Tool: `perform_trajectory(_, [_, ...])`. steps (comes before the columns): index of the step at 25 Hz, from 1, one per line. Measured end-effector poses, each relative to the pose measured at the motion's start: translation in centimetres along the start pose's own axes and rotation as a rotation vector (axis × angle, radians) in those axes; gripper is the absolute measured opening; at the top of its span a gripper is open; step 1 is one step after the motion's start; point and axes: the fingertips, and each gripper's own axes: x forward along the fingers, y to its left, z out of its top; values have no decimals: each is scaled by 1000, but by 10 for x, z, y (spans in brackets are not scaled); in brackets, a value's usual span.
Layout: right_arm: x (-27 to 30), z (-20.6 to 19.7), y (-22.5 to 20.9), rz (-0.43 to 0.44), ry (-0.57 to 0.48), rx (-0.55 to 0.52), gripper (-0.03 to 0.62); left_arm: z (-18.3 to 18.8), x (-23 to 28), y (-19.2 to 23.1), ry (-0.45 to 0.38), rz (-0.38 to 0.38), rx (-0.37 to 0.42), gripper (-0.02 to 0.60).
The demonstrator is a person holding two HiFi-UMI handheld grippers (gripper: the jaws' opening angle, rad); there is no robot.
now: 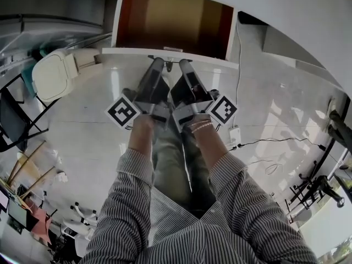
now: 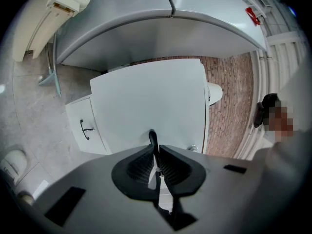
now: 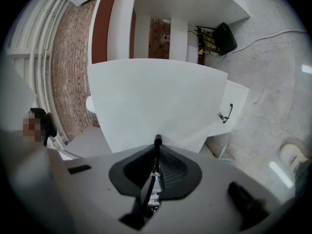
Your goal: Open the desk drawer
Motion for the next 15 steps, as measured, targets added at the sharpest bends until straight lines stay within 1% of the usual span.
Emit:
perform_trajectory(7, [-12, -7, -4, -8, 11, 14, 37, -7, -11, 0, -9, -12, 5, 40])
perform_trajectory(15, [-10, -10, -5, -3, 19, 2, 37, -6, -13, 3, -35, -20, -30, 40])
